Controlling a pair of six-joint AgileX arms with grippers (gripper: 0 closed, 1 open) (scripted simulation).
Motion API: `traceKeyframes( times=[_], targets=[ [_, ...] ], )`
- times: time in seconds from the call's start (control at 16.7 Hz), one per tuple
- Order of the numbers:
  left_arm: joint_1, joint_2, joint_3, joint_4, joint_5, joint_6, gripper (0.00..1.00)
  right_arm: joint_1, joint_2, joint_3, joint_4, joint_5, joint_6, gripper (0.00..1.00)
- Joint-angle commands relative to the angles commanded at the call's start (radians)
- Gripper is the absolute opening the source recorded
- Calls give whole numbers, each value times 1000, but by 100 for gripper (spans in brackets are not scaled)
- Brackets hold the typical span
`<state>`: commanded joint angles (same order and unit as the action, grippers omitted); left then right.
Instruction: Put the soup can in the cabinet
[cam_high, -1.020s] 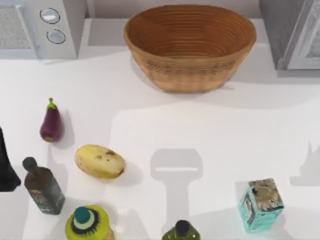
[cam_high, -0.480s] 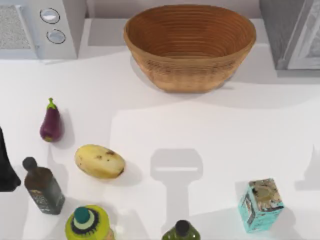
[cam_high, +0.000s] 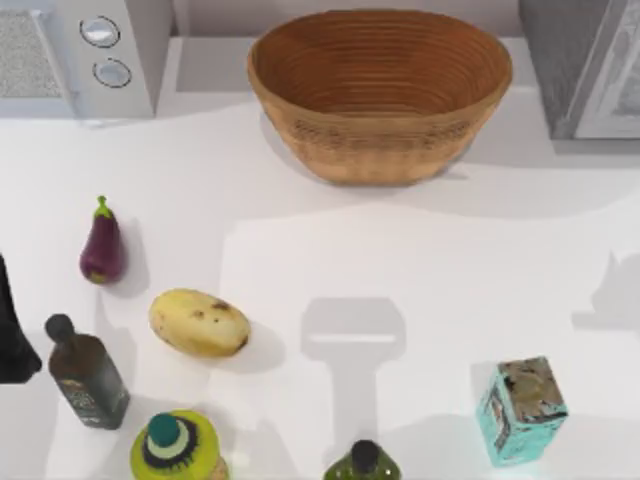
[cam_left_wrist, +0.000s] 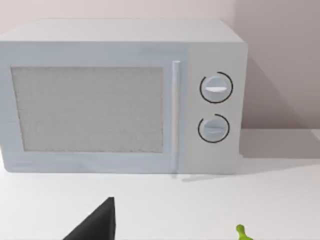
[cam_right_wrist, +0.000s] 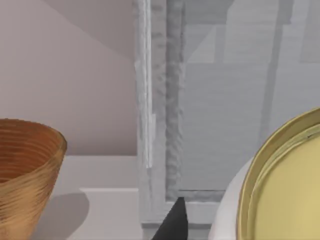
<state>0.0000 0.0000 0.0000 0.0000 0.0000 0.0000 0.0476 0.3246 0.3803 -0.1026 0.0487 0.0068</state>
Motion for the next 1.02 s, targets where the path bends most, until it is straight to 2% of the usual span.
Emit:
traceKeyframes(
  times=[0.66, 0.84, 1.02],
  targets=[
    [0, 0, 0, 0, 0, 0, 100, 105, 764, 1041, -242, 112, 9, 0],
    [0, 0, 0, 0, 0, 0, 100, 124, 908, 1240, -288, 133, 11, 0],
    [0, 0, 0, 0, 0, 0, 100, 136, 990, 1347, -315, 145, 12, 0]
  ],
)
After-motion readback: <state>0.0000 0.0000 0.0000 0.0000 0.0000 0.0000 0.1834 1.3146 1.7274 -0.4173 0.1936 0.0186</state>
